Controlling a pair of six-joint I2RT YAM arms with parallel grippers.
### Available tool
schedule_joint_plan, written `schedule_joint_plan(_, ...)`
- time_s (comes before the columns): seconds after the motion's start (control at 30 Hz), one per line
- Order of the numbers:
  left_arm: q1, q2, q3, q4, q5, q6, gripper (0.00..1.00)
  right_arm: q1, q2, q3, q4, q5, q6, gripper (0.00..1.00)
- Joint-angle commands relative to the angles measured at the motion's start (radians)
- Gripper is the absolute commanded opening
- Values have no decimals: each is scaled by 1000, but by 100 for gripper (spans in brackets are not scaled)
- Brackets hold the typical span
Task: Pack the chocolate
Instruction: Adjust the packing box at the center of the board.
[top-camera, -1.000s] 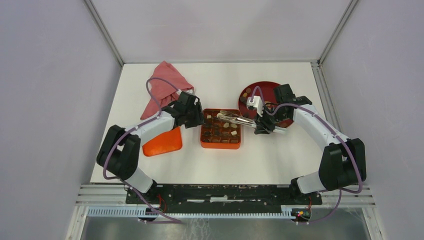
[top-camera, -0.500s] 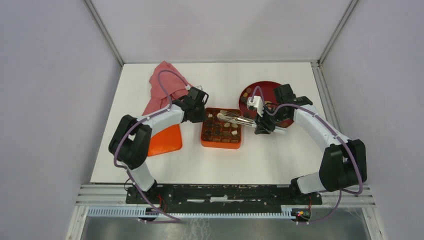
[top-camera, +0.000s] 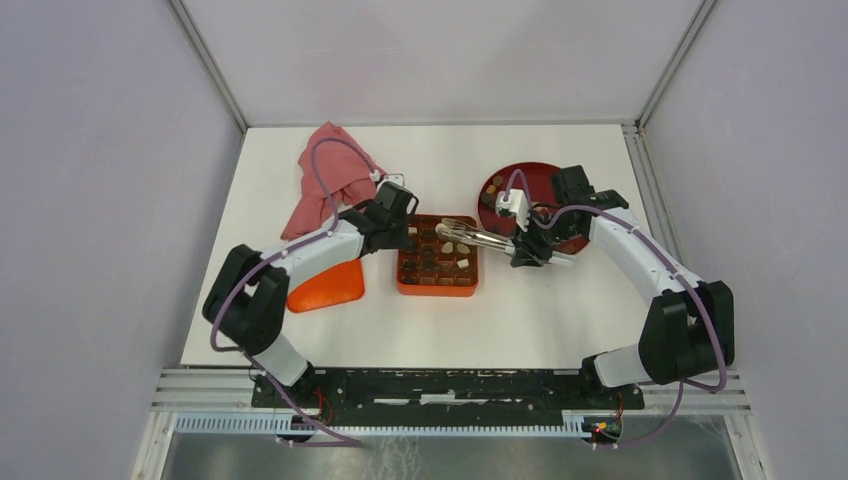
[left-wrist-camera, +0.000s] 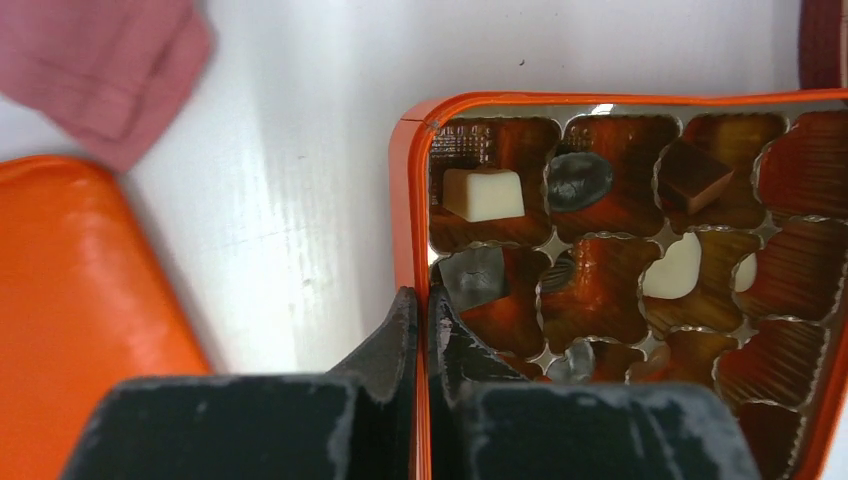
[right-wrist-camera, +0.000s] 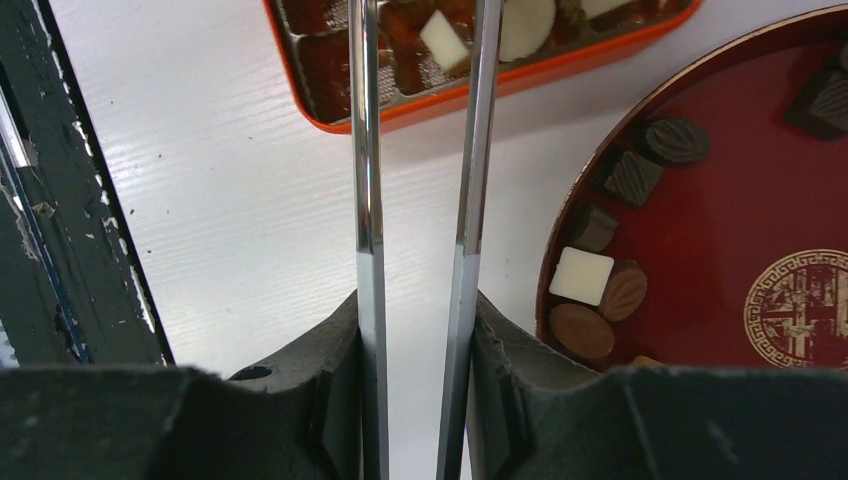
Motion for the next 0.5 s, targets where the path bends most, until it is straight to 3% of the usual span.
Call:
schedule_joint_plan(0.0, -15, -209, -74, 146, -153, 80, 2, -18, -19, 100, -10, -77, 13, 0)
schedule_joint_plan(0.2, -47, -324, -162, 248, -207, 127, 2, -18, -13, 181, -54, -145, 4, 0)
schedule_joint_plan(0.47, -51, -401, -226, 340, -217, 155, 2, -16, -33, 161, -110, -174, -88, 0)
